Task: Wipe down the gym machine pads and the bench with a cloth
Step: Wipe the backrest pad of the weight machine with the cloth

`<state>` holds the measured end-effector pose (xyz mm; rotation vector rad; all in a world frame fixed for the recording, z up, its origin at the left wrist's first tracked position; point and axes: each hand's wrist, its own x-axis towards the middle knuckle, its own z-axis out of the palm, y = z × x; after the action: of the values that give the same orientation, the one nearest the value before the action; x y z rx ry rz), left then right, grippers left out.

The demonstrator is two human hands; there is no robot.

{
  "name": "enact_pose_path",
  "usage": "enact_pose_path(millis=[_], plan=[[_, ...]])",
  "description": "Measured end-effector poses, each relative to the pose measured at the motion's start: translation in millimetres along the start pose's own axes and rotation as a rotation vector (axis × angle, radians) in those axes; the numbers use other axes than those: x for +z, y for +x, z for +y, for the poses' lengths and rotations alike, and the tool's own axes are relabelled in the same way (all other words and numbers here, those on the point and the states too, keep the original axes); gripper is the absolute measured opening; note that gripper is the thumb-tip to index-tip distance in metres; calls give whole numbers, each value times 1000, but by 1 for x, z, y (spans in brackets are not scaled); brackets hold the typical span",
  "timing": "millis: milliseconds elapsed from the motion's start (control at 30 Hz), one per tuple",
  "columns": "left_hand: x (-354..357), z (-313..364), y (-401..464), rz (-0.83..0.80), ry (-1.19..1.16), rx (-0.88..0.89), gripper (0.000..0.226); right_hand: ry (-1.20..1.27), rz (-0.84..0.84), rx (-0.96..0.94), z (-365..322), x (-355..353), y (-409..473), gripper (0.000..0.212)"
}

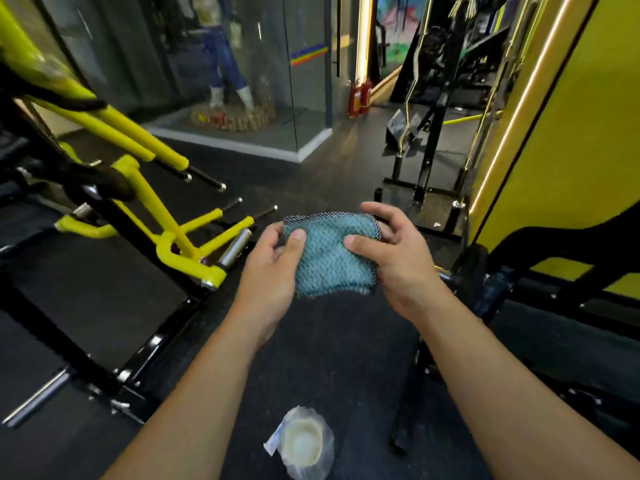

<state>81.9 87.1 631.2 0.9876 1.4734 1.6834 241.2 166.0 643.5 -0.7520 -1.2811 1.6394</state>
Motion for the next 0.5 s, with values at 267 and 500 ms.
enact_pose_path(millis=[267,500], plan=[[64,176,-41,-81,-17,2,18,21,108,-88,-186,-4,-66,51],[137,285,-73,-136,-63,24,14,-11,174,-174,-297,-36,-109,51]])
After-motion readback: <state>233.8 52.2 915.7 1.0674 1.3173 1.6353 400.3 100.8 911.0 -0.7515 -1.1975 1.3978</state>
